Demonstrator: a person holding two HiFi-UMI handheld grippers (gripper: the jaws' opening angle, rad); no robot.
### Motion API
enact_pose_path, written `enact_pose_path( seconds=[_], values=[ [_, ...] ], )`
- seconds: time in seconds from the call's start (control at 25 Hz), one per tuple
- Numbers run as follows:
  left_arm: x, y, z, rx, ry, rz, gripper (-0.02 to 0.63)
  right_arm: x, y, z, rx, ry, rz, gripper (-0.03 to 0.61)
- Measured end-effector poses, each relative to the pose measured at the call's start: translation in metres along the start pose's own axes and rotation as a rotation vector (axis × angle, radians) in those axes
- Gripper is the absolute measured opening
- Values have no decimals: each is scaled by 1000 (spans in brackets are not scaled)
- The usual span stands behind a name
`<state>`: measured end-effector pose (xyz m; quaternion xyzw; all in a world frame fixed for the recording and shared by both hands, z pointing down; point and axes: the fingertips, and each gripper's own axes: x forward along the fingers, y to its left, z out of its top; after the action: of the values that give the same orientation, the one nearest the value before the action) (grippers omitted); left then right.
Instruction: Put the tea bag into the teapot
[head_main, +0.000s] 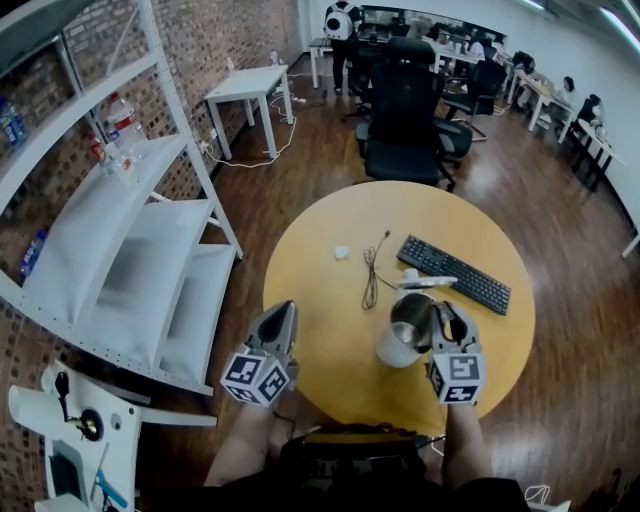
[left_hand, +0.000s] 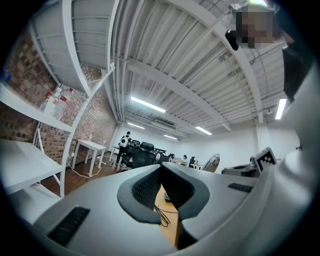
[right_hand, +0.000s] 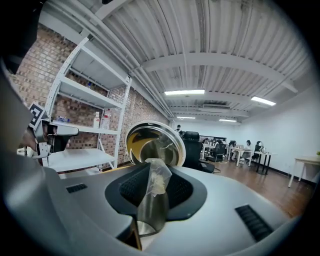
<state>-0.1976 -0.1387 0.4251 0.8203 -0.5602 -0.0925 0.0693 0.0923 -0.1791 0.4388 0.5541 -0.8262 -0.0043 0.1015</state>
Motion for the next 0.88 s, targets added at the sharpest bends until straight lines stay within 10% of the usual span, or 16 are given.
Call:
enact_pose_path(
  seconds=[0.44, 0.88],
  values=[
    [-5, 1, 4, 16, -13, -4, -6, 22, 20, -8, -9, 36, 84, 203],
    [1, 4, 4, 21, -26, 5, -6, 17, 8, -2, 19, -9, 63, 203]
  ],
)
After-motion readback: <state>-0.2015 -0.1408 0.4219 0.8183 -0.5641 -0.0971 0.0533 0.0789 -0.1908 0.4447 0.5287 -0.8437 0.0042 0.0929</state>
